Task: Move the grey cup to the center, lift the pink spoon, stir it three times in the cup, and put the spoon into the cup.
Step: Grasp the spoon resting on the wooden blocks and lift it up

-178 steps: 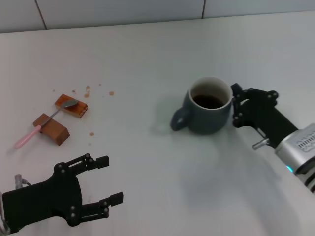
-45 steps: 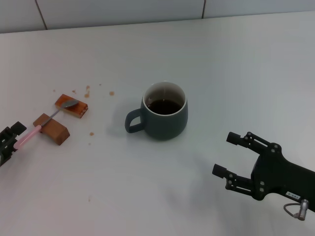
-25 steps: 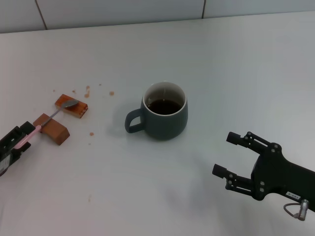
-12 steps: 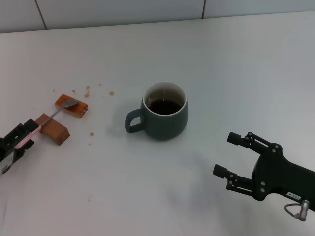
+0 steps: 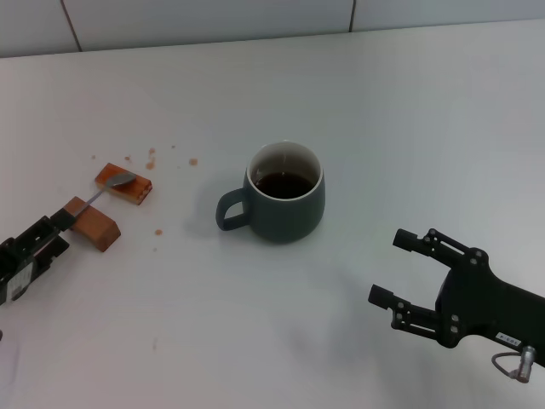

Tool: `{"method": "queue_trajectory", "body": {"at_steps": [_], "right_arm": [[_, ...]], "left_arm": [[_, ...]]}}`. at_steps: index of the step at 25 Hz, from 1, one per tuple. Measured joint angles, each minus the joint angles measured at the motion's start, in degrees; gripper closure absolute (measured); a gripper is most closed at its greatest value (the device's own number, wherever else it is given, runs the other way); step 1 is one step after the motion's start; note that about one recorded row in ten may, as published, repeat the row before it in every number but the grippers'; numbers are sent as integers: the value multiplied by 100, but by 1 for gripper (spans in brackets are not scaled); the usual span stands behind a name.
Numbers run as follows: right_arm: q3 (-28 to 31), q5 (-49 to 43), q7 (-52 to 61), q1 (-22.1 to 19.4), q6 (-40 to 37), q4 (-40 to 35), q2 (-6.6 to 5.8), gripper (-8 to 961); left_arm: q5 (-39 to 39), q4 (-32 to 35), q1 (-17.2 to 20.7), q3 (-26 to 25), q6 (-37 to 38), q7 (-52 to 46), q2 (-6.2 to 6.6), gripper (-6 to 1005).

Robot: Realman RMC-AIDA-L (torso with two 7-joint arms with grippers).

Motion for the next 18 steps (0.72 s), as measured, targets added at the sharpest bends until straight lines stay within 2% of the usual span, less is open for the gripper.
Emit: {"method": "queue_trajectory", "body": {"at_steps": [6,18], "right_arm": [[0,-1,0,0,1,0,0,131],[0,-1,0,13,0,0,0,133]], "left_arm": [[-21,0,-3,-31,-52,-1,-10,306],[-42,-1,-12,-32,-110,-64,-27,343]]}}
